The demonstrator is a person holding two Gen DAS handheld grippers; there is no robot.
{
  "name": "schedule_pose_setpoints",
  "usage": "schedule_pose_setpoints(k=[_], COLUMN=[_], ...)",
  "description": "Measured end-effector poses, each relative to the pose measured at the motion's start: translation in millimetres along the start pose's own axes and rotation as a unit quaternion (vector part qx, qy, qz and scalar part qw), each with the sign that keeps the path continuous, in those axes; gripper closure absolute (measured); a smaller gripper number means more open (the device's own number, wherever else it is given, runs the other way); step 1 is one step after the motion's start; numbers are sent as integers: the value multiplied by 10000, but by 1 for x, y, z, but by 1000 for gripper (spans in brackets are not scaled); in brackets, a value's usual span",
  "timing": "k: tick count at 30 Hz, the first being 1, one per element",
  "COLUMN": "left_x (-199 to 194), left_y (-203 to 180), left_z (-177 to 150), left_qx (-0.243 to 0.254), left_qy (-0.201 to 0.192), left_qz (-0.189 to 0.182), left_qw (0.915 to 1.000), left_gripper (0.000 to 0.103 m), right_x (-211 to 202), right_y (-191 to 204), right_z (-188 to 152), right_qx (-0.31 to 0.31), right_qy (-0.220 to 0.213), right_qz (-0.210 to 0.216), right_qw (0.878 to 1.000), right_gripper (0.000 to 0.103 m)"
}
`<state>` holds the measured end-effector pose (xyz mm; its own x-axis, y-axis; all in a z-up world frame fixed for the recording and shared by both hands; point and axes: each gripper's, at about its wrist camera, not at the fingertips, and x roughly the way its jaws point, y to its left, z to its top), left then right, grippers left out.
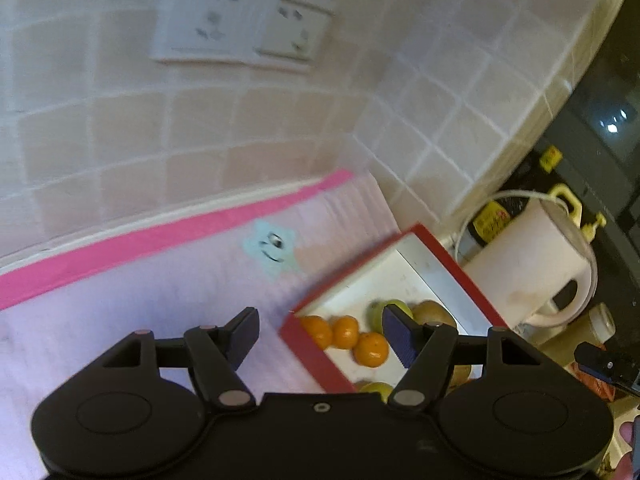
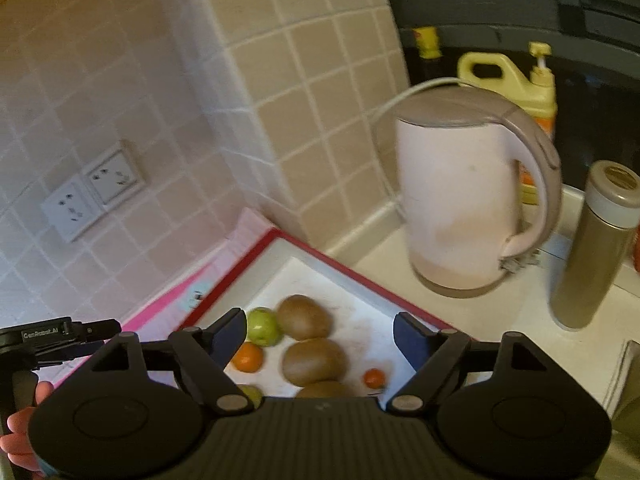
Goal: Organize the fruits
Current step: 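Carry both tangerines into the red box and open both tools, then grasp a green apple with the left tool while the right tool grasps an orange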
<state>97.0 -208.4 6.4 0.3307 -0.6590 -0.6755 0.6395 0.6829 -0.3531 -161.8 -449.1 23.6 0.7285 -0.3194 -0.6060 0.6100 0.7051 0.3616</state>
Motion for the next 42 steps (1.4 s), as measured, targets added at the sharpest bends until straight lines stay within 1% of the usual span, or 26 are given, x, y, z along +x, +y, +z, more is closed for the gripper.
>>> schedule_pose_setpoints(k=[6, 8, 10, 13, 18, 21, 27, 28, 30, 32, 34, 37, 38, 42], left_x=[-60, -83, -106, -142, -191, -220, -267, -271, -272, -274, -270, -251, -240, -209], left_y=[33, 51, 69, 100, 153, 186, 238, 246, 258, 273, 286, 298, 300, 312], left_z=[-5, -4, -6, -8, -14, -21, -37, -40, -45, -51, -56, -62, -61, -68], left_qx=[-133, -231, -330, -527, -988, -1218, -1687, -1761, -1872, -2001, -2114, -2147, -2117, -2038], left_qy=[-423, -581, -744, -1035, -1446, -1665, -2084, -2125, -2133, -2133, -2081, -1833, -1736, -1411], left_qz=[287, 410, 532, 782, 1138, 1398, 1688, 1753, 1842, 1871, 1882, 2036, 2056, 1859], left_qw=[9986, 9972, 9953, 9902, 9780, 9685, 9485, 9450, 9410, 9378, 9362, 9375, 9396, 9508], left_gripper=[22, 22, 22, 22, 22, 22, 21, 21, 21, 21, 21, 21, 21, 21], right_x=[-1, 2, 5, 11, 22, 29, 42, 45, 50, 56, 62, 78, 84, 114], right_y=[38, 53, 70, 99, 148, 175, 225, 233, 251, 265, 278, 292, 295, 300], right_z=[-1, -3, -5, -11, -21, -26, -36, -38, -44, -49, -56, -69, -73, -94], right_qx=[-205, -244, -313, -492, -743, -867, -1151, -1200, -1326, -1452, -1538, -1578, -1576, -1540], right_qy=[-37, -16, 15, 96, 248, 343, 516, 551, 619, 709, 838, 1079, 1162, 1578], right_qz=[317, 468, 608, 821, 1130, 1284, 1541, 1581, 1654, 1699, 1792, 1874, 1891, 1904], right_qw=[9993, 9986, 9977, 9954, 9905, 9873, 9800, 9786, 9753, 9721, 9681, 9635, 9622, 9566], right_gripper=[17, 16, 16, 16, 15, 15, 13, 13, 12, 10, 9, 7, 7, 7])
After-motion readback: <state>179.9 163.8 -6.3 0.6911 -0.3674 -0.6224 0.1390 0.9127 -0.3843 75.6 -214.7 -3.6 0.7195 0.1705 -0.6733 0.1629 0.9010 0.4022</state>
